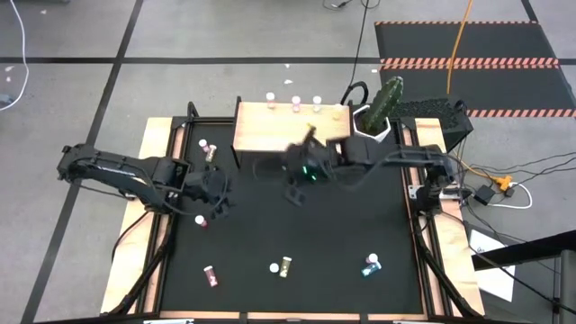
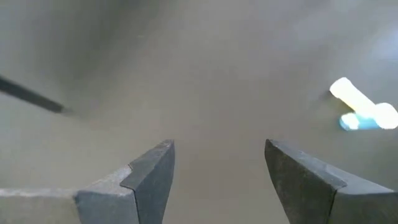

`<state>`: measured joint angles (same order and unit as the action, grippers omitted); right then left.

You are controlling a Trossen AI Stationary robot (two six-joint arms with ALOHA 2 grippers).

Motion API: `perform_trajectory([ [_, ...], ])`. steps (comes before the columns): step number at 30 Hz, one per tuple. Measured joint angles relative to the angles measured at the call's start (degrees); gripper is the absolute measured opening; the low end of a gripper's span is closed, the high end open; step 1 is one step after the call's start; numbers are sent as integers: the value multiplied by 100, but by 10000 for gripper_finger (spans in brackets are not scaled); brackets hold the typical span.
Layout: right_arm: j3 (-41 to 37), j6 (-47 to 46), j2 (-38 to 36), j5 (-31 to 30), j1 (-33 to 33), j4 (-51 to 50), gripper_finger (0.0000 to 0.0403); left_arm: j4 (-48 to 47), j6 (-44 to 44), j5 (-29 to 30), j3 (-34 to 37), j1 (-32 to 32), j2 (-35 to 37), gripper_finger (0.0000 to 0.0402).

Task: Pick and place medicine bottles onto shelf by color
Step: Put the bottom yellow pill bottle on the shelf aligned with the other yellow pill bottle

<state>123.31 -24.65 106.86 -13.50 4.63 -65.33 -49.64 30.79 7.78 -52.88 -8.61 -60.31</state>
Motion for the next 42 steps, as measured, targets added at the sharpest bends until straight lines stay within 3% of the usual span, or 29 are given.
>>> perform_trajectory([
  [5,0,-1984,-123,-295,835,-2061,190,32,-68,113,0,-305,-7,248],
  [8,-37,-2917,-146,-306,1351,-2488,188,150,-108,229,9,-414,-48,248],
  [11,-291,-3035,-255,-325,1778,-1857,189,668,-257,353,182,-465,-42,248],
  [14,-724,-2497,-275,-440,1997,-760,191,1080,-373,377,385,-458,-49,248],
  [19,-2159,-1841,-244,-410,2082,1644,192,1273,113,381,570,-459,-44,248],
  [23,-3308,-2846,-246,-211,1948,3637,192,1305,922,218,699,-603,-44,248],
  [28,-4718,-5558,-244,-129,1737,5324,192,1308,1778,85,905,-977,-44,248],
  [34,-5205,-6808,-153,156,1882,5770,192,1477,2409,210,1271,-1418,-44,248],
  [42,-4539,-7151,354,634,2106,5251,192,2295,2526,286,1801,-1494,-43,248],
])
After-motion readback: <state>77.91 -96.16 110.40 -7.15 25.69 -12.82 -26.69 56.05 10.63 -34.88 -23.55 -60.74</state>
